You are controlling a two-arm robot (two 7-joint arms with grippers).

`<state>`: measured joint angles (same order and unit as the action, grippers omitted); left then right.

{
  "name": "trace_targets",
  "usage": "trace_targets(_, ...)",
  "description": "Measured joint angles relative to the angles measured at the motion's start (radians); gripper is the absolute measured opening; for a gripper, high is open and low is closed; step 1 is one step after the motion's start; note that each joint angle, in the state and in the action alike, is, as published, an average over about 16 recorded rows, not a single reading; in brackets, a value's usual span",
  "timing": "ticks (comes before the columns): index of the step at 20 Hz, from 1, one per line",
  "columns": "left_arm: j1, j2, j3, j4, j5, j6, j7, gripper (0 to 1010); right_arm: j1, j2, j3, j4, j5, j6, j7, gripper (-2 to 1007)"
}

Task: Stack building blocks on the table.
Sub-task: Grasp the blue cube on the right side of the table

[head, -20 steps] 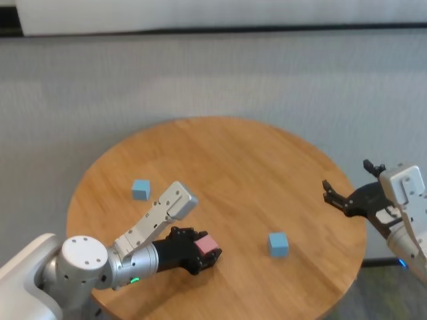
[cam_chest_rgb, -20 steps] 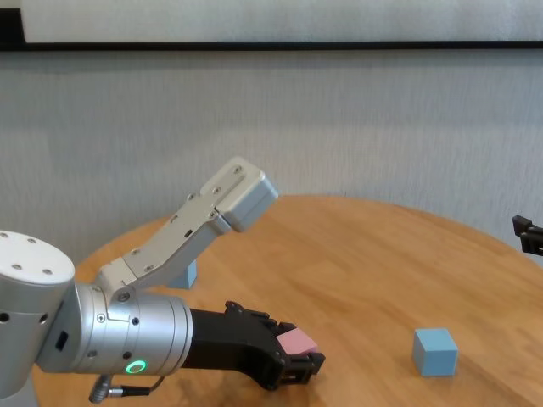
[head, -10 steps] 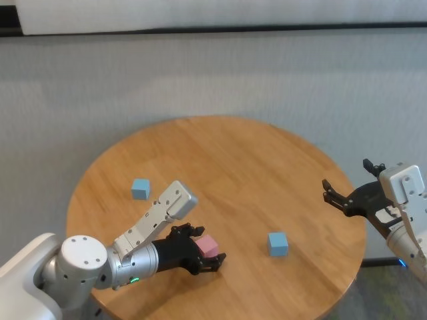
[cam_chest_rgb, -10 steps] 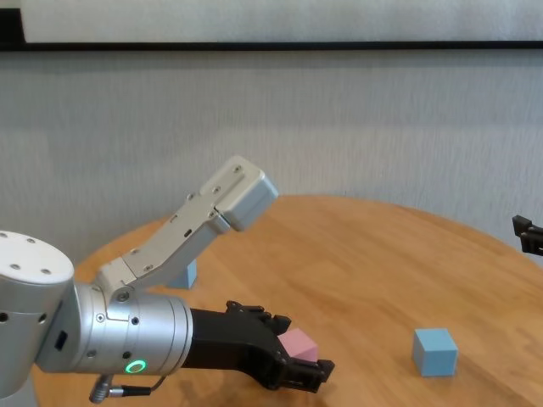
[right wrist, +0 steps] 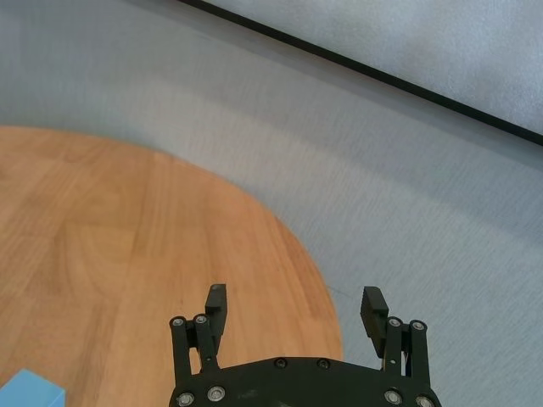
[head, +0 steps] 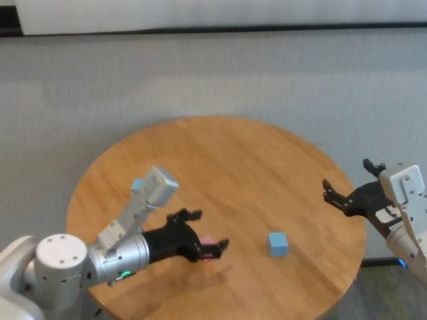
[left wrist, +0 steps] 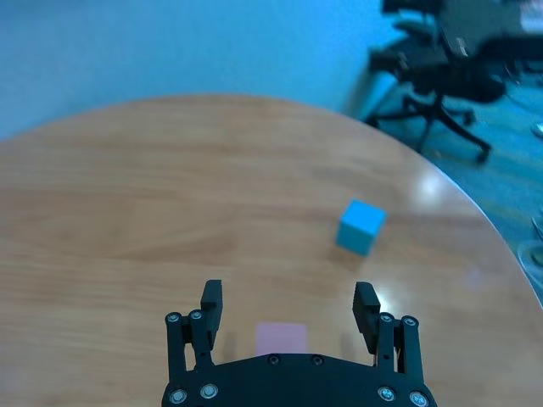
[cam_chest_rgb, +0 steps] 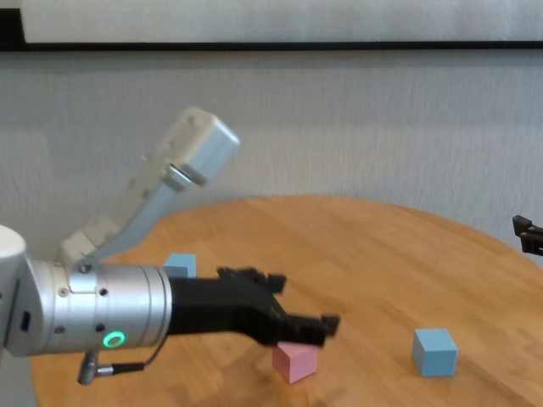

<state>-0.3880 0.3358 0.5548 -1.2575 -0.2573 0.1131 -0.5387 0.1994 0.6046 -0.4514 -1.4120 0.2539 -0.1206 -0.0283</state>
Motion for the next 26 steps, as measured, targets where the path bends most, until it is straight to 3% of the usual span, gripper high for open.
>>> trace_targets(6, 0.06, -0.008, -0.08, -0.057, -0.045, -0.071, 0.089, 1001, 0.0, 0.0, 0.0, 0.0, 0.0, 0.0, 0.0, 1001)
trace_targets(13, 0.114, -0.025, -0.15, -0.101, -0.052, -0.14, 0.188, 1001, 0.0, 0.0, 0.0, 0.0, 0.0, 0.0, 0.0, 1001)
trace_targets(18, 0.127, -0.032, -0.167, -0.113, -0.046, -0.154, 0.212, 1001, 0.0, 0.0, 0.0, 0.0, 0.0, 0.0, 0.0, 1001)
trace_targets(26, 0.123, -0.031, -0.161, -0.109, -0.045, -0.149, 0.204, 1001, -0.002, 0.002, 0.0, -0.005, 0.001, 0.002, 0.015, 1000)
